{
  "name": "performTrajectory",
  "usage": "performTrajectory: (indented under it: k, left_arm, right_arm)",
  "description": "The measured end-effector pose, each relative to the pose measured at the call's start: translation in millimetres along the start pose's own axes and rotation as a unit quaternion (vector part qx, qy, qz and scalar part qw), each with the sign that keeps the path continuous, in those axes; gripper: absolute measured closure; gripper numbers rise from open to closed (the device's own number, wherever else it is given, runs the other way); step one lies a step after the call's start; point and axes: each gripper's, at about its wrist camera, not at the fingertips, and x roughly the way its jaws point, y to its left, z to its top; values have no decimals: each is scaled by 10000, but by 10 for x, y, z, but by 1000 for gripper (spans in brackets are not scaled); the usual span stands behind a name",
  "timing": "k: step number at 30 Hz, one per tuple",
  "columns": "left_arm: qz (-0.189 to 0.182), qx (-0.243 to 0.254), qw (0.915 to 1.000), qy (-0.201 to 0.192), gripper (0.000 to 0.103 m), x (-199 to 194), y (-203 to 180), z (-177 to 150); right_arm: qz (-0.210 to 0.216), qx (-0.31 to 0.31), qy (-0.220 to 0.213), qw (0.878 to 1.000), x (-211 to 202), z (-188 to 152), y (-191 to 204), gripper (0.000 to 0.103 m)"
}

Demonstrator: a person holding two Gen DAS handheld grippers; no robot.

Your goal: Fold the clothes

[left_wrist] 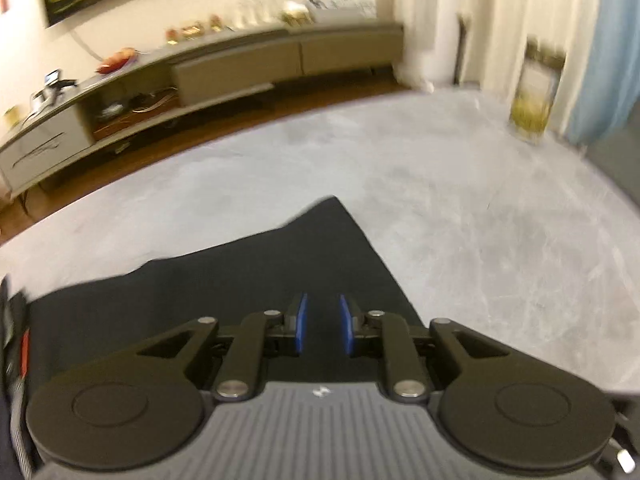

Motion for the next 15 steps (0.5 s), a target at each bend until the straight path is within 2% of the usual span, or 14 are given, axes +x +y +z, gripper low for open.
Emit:
performTrajectory:
  k: [2, 8, 10, 11, 14, 15]
  left_arm:
    - [67, 185, 9996, 199, 85, 253, -104, 79]
    - [62, 12, 9998, 201, 84, 486, 7, 282]
    - [105, 47, 9997, 229, 81, 514, 33, 315]
    - [136, 63, 9996, 258, 76, 528, 52, 335]
    - [445, -124, 9985, 300, 79, 382, 205, 356]
    - [393, -241, 9988, 174, 72, 239, 252, 322]
  right_arm:
    - [-43, 16, 37, 10000, -4, -29, -17, 60]
    - [-80, 59, 192, 9998, 23, 0, -45, 60]
    - [-67, 52, 222, 9997, 2, 3, -23, 59]
    - [-56, 42, 221, 9997, -14, -4, -10, 59]
    - [42, 68, 225, 9997, -85, -46, 3, 59]
    - [114, 177, 228, 9995, -124, -51, -21, 59]
